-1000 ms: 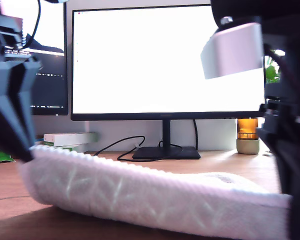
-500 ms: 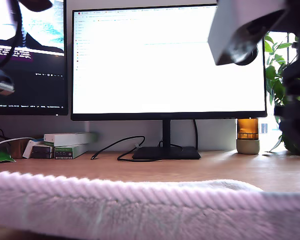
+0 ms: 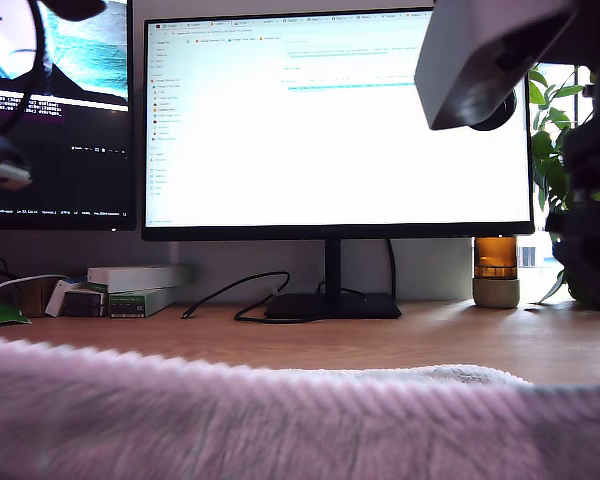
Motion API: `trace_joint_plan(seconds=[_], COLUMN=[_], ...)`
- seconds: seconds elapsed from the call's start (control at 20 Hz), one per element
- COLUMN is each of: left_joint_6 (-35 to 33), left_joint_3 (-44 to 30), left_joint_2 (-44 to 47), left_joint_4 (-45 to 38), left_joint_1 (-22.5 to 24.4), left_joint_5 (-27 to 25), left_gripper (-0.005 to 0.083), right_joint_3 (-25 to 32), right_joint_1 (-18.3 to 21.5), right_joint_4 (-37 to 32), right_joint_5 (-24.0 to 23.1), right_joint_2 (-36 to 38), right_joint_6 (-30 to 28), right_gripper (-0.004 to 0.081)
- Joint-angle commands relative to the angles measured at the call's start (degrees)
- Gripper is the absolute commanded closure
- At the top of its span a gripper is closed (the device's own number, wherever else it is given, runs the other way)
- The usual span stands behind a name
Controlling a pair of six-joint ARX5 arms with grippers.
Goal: Fold the tea towel to a neat square and place it to the right
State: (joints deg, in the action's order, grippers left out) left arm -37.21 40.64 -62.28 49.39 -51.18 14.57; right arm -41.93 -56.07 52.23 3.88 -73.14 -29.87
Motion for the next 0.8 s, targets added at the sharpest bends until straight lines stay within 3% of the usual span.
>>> trace_joint_plan(seconds=[0.0, 0.4, 0.75], left_joint_6=[-0.2, -2.1, -5.2], left_joint_3=[0.1, 0.1, 0.1], left_joint_2=[0.3, -4.3, -8.3], left_joint_4=[-2.4, -11.6, -19.5], left_joint_1=[0.5, 6.6, 13.1], left_joint_5=[-1.5, -4.9, -5.0], left_gripper=[0.0798, 0.0798, 0.0798], right_joint_3=[-1.5, -3.2, -3.8], right_joint_1=[1.3, 10.2, 14.3], right_joint_4=[-1.7, -10.8, -20.7], right_joint_5=[-2.8, -4.6, -6.1], right_joint_2=[-0.4, -1.4, -7.3], right_joint_6=[0.1, -1.4, -3.5], right_gripper=[0.0783, 0.0783, 0.0783])
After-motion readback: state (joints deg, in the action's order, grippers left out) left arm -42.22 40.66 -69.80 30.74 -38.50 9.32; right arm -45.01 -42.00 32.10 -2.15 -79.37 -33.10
